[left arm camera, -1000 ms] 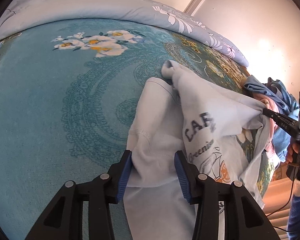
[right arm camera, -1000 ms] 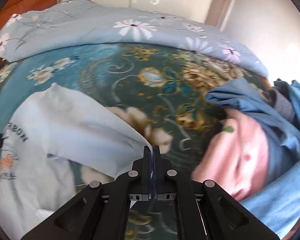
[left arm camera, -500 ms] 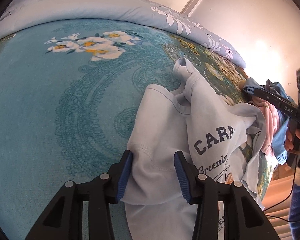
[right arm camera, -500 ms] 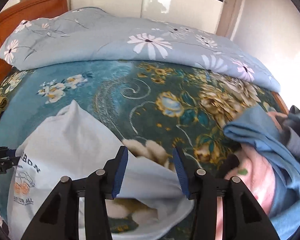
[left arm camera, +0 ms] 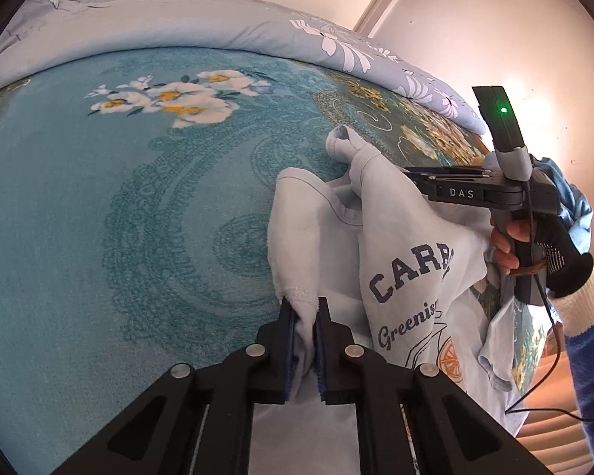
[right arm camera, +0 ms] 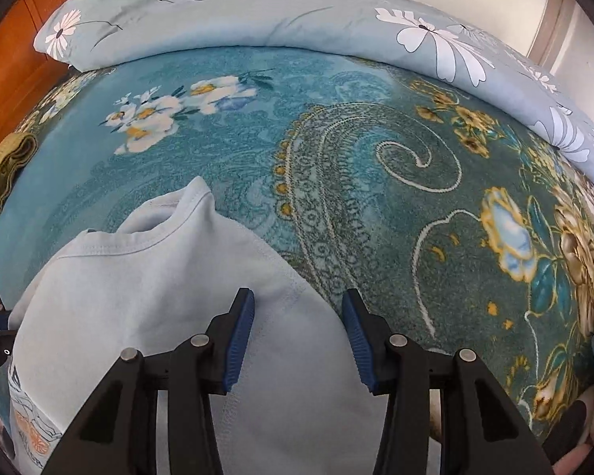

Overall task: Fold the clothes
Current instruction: 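Lift the shirt by its shoulders with both grippers to shake it out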

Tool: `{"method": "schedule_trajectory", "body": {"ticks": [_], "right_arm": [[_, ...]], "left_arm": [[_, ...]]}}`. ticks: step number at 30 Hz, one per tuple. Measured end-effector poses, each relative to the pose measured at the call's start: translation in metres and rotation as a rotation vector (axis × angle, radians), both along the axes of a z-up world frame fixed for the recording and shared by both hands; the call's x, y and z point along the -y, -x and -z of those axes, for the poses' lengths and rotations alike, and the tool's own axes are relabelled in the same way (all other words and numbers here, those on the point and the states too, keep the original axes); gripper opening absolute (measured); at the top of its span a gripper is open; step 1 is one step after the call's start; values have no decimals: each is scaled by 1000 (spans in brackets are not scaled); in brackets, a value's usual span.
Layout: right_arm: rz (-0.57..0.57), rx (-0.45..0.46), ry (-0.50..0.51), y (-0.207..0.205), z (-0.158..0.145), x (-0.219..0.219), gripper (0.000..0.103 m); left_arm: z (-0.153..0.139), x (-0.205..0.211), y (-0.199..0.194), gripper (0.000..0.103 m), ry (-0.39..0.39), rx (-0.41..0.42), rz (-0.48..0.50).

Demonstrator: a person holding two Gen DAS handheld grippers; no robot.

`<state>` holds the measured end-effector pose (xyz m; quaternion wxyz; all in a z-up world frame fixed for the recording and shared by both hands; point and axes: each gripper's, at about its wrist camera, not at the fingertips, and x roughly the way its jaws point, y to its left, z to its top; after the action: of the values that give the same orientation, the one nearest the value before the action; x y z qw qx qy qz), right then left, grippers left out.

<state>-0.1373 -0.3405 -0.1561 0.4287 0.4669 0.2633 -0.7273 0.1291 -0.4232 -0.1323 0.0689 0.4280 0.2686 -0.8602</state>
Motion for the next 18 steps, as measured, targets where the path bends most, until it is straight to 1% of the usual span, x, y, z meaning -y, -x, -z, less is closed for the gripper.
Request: {"method": "schedule_trajectory", "body": {"ticks": [1, 2, 4, 6, 7, 11, 14, 18], "right_arm": [[4, 11, 3, -4, -1, -1, 17], [5, 15, 3, -8, -3, -1, 9], [-1, -15, 5, -20, -12, -4, 8], [-1, -66, 27, -31, -29, -11, 7], [10, -94, 53, -35, -42, -17, 7], [92, -211, 198, -42, -113, -52, 7], [143, -301, 312, -52, -173, -81, 7], [168, -394, 448, -75, -248, -119, 7]], "left_arm": [[-3, 1, -3, 6, -2, -5, -13], [-6, 1, -6, 6, -4, -11, -26], [-11, 2, -12, 6, -9, -21, -52], [-28, 3, -21, 6, 22, -41, -71], [-38, 3, -25, 6, 49, -51, -79], [-92, 5, -45, 6, 180, -106, -118], [-138, 8, -64, 6, 274, -169, -161], [-206, -1, -90, 6, 389, -270, -189]]}}
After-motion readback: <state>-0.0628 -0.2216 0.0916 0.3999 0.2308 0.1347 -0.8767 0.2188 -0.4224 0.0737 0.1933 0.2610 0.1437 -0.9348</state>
